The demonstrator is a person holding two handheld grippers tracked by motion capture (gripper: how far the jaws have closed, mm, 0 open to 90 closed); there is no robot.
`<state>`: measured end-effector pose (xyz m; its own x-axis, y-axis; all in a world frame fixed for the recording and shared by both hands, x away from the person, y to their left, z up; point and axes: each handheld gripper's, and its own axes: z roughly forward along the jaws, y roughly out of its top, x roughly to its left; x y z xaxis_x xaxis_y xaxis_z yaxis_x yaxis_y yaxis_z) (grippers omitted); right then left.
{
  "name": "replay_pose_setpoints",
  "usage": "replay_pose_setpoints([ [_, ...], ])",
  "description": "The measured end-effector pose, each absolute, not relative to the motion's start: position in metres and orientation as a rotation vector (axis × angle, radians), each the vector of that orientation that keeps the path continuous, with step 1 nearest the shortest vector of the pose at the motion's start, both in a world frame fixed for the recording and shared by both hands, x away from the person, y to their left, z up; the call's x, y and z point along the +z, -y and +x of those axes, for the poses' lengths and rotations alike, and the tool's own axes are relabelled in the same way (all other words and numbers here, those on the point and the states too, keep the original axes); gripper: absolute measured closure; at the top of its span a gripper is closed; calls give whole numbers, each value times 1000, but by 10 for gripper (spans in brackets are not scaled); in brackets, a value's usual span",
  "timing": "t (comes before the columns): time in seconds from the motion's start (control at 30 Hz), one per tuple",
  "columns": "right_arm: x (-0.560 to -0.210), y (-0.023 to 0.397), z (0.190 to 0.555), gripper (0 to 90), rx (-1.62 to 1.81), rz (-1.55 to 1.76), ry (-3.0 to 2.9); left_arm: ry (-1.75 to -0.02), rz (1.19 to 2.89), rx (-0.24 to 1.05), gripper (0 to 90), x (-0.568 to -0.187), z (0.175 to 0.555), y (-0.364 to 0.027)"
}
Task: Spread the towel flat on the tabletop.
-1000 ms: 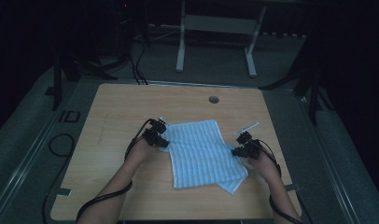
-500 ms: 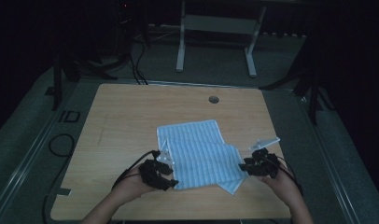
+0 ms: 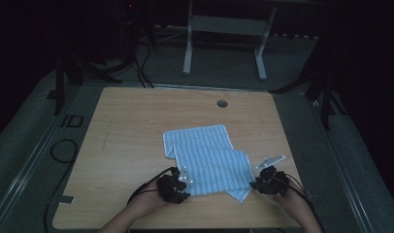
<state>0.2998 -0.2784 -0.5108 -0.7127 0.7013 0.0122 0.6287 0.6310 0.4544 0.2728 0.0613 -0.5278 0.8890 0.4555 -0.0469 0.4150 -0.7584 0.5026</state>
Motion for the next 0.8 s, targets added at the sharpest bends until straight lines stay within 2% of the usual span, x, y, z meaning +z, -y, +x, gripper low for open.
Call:
replay_pose_setpoints([
  [0.03, -509, 279, 300, 804, 658, 1099, -2684, -624, 2539, 93, 859, -524, 272, -61],
  [0.1, -506, 280, 299, 824, 664, 1089, -2682, -593, 2523, 53, 870, -514, 270, -61],
  [0.27, -496, 284, 299, 831, 690, 1093, -2669, -568, 2462, 118, 872, -466, 278, -60],
  [0.3, -496, 284, 299, 831, 690, 1093, -2669, -568, 2462, 118, 872, -466, 278, -60],
  [0.33, -493, 286, 301, 831, 703, 1095, -2663, -557, 2431, 172, 872, -445, 288, -58],
  [0.37, -493, 286, 301, 831, 703, 1095, -2663, -557, 2431, 172, 870, -445, 288, -58],
  [0.4, -491, 285, 303, 828, 707, 1089, -2668, -569, 2424, 275, 870, -428, 301, -53],
  [0.5, -490, 285, 304, 827, 708, 1094, -2671, -573, 2428, 308, 869, -421, 310, -50],
  [0.53, -490, 284, 306, 828, 715, 1091, -2673, -599, 2428, 322, 869, -414, 333, -44],
  [0.63, -493, 281, 314, 827, 707, 1096, -2682, -677, 2432, 267, 869, -421, 366, -36],
  [0.8, -505, 279, 327, 827, 693, 1128, -2700, -828, 2503, 228, 864, -460, 410, -29],
])
